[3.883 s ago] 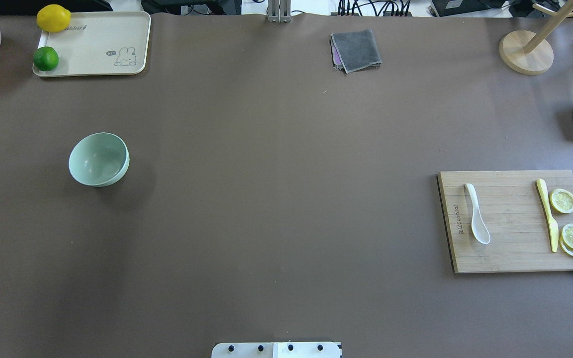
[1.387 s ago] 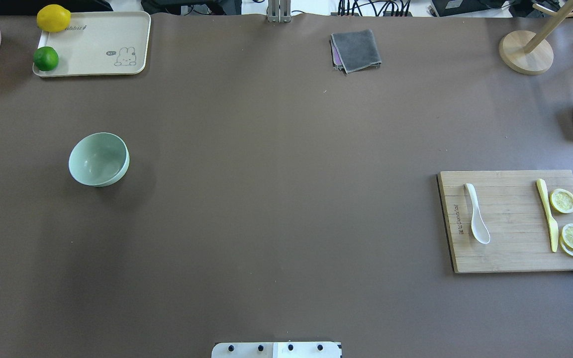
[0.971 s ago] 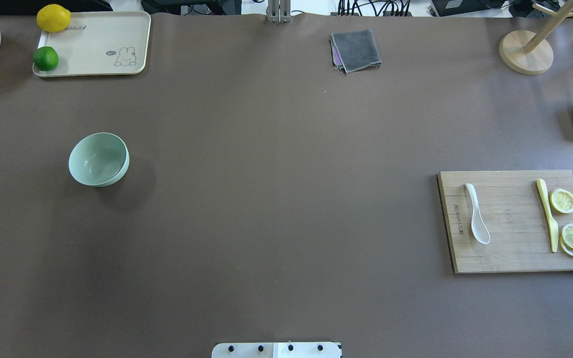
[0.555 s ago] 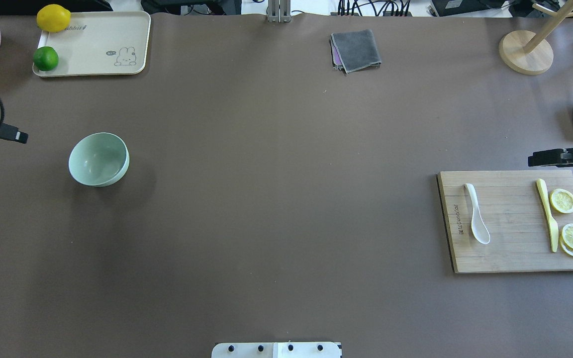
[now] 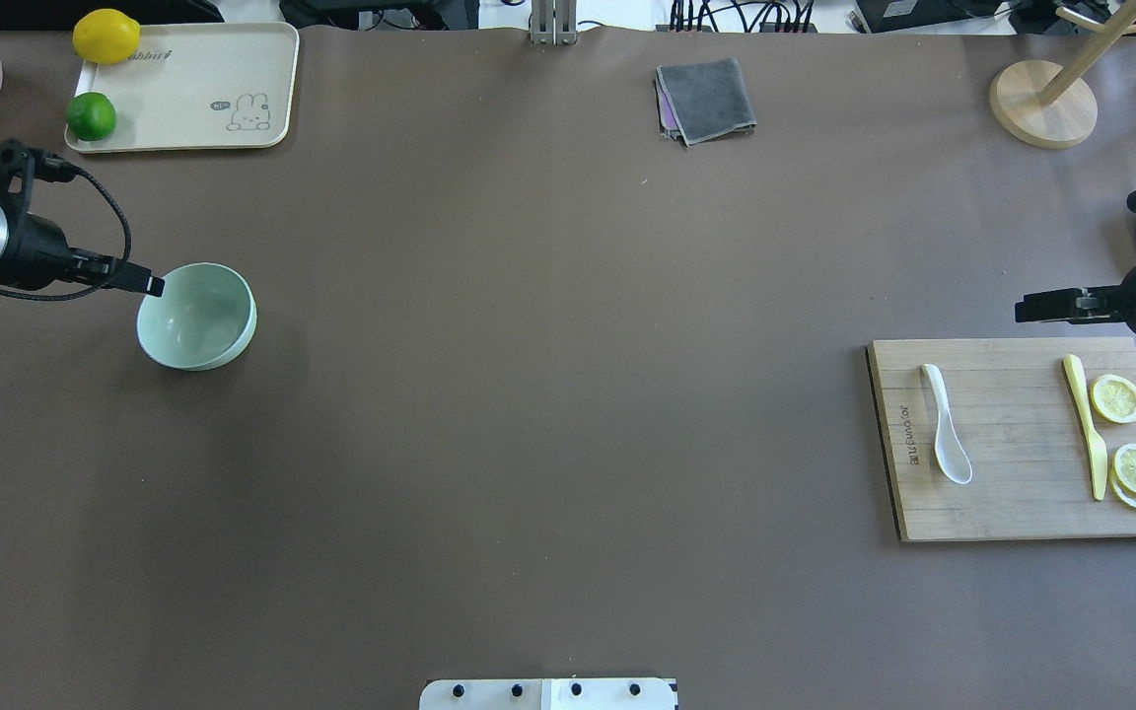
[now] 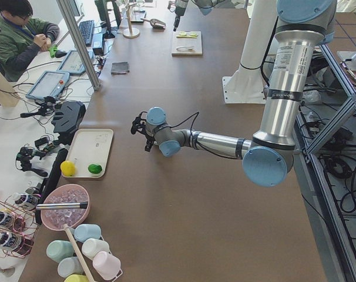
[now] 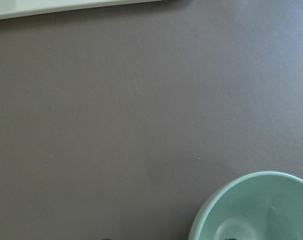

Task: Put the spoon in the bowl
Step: 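Reach the left gripper to the pale green bowl and grasp its rim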

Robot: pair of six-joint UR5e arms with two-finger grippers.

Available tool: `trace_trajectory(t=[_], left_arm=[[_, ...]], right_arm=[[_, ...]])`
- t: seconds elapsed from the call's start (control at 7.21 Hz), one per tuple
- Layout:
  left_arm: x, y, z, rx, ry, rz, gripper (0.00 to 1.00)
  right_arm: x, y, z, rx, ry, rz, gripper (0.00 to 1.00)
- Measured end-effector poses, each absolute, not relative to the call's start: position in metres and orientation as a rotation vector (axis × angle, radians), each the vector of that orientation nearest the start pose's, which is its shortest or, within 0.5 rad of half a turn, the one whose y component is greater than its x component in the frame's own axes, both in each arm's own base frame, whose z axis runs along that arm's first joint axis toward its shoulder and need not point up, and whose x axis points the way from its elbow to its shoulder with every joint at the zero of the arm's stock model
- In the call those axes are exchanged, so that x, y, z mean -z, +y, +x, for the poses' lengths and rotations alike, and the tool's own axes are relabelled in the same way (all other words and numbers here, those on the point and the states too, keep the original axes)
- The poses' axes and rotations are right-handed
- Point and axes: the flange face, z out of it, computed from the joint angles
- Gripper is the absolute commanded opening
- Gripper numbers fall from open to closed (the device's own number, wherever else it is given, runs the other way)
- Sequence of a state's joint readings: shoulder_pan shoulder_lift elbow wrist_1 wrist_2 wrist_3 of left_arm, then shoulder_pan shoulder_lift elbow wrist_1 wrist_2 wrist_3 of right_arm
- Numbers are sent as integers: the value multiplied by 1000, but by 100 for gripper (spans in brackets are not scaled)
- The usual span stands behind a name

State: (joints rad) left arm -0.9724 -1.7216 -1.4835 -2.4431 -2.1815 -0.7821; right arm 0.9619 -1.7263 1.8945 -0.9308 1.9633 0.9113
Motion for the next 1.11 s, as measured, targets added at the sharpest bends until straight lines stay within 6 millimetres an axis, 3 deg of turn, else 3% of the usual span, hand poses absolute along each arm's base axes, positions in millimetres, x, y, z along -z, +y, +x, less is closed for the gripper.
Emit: trace_trajectory(t=[0.42, 0.69, 0.97, 1.11], left_arm=[[-524, -517, 275, -134, 1021, 341, 14], [-527, -513, 287, -140, 999, 359, 0], [-517, -510, 295, -141, 996, 381, 0], [-498, -508, 294, -141, 1016, 389, 0]], right_arm=[[-506, -430, -184, -123, -822, 326, 100], [-506, -430, -183, -123, -822, 326, 100], [-505, -430, -183, -123, -824, 327, 100], [-504, -430, -183, -123, -826, 327, 100]])
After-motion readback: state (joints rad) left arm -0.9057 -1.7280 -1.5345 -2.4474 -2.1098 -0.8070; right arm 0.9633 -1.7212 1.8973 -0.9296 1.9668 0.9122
